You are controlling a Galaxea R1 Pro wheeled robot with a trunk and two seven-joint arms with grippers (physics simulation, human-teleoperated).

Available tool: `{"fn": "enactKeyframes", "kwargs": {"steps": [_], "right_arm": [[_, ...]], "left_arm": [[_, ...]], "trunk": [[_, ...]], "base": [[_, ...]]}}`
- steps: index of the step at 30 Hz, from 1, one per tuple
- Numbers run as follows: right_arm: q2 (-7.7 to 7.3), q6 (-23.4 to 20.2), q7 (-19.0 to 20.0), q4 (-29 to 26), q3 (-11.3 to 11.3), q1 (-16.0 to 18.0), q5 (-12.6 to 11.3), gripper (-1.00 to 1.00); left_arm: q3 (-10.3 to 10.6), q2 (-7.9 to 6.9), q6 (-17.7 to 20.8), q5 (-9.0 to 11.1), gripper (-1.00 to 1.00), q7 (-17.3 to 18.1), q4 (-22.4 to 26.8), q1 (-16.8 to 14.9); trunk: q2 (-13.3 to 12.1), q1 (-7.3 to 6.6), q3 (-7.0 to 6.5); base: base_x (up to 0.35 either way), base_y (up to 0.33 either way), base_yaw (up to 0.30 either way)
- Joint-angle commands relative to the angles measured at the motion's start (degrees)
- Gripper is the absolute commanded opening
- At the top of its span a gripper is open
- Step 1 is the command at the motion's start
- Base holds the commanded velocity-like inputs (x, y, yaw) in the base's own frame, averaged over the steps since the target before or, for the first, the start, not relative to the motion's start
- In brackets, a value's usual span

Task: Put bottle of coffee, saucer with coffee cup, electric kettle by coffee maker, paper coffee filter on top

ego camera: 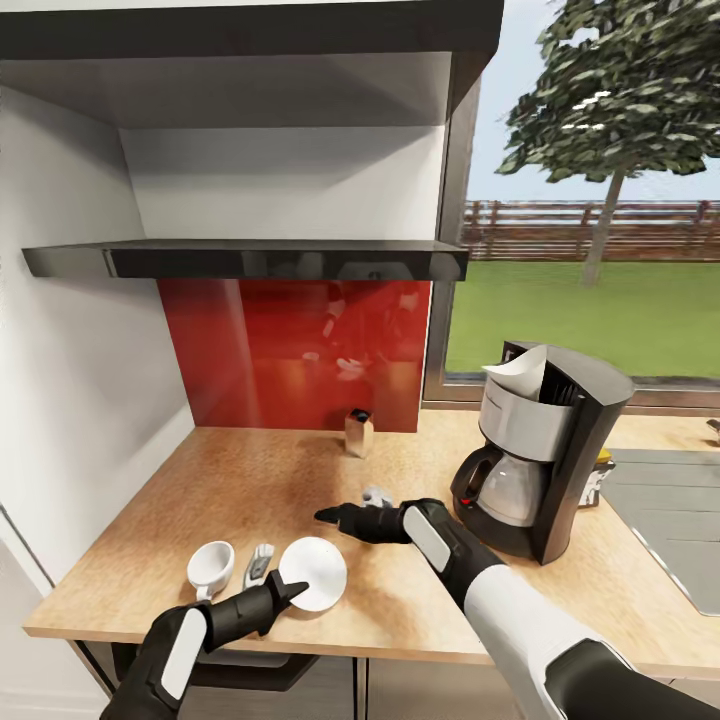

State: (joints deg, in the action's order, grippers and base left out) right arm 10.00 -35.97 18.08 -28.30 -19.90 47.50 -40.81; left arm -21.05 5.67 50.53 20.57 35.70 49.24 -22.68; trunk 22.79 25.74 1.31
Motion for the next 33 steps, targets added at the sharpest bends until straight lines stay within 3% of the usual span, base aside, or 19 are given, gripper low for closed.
{"fn": "enactKeyframes", "kwargs": {"steps": [1,7,10,11,18,26,29,33], "right_arm": [[0.00,-0.24,0.13,-1.75,0.10,0.05,0.21,1.00],[0.00,-0.41,0.03,-6.05,0.20,0.05,0.21,1.00],[0.00,-0.41,0.06,-7.91,0.19,0.05,0.21,1.00],[0.00,-0.52,0.07,-10.96,0.00,0.05,0.21,1.00],[0.00,-0.72,0.13,-11.80,-0.05,0.05,0.14,1.00],[-0.03,-4.78,0.29,-13.20,-0.04,0.05,-0.03,1.00],[-0.20,-6.53,0.29,-13.46,-0.05,0.05,-1.09,1.00],[-0.24,-8.30,0.36,-13.60,-0.07,0.05,-2.22,1.00]], "left_arm": [[-0.16,-0.05,0.31,-0.27,-1.00,0.39,0.03,-0.04],[-0.07,-0.27,0.44,-0.23,-1.00,0.72,-0.02,-0.01],[-0.06,-0.38,0.45,-0.27,-1.00,3.06,0.02,-0.07],[0.03,-0.39,0.50,-0.27,-1.00,3.57,0.06,-0.08],[-0.02,-0.45,0.64,-0.27,-1.00,4.34,0.24,-0.21],[0.25,-2.33,1.00,-0.31,-1.00,13.45,0.24,-0.14],[0.36,-3.14,1.05,-0.35,-1.00,16.29,0.24,0.32],[0.47,-5.26,1.06,-0.41,-1.00,20.87,0.24,0.83]], "trunk": [[0.13,0.04,0.14],[0.13,0.04,0.14],[0.13,0.04,0.14],[0.13,0.04,0.14],[0.13,0.04,0.14],[0.13,0.04,0.14],[0.13,0.04,0.14],[0.13,0.04,0.14]], "base": [[-0.080,0.000,0.000],[-0.246,0.000,0.000],[-0.323,0.000,0.000],[-0.328,0.014,0.000],[-0.328,0.063,0.000],[-0.318,0.078,0.000],[-0.112,0.026,0.000],[-0.017,0.004,0.000]]}}
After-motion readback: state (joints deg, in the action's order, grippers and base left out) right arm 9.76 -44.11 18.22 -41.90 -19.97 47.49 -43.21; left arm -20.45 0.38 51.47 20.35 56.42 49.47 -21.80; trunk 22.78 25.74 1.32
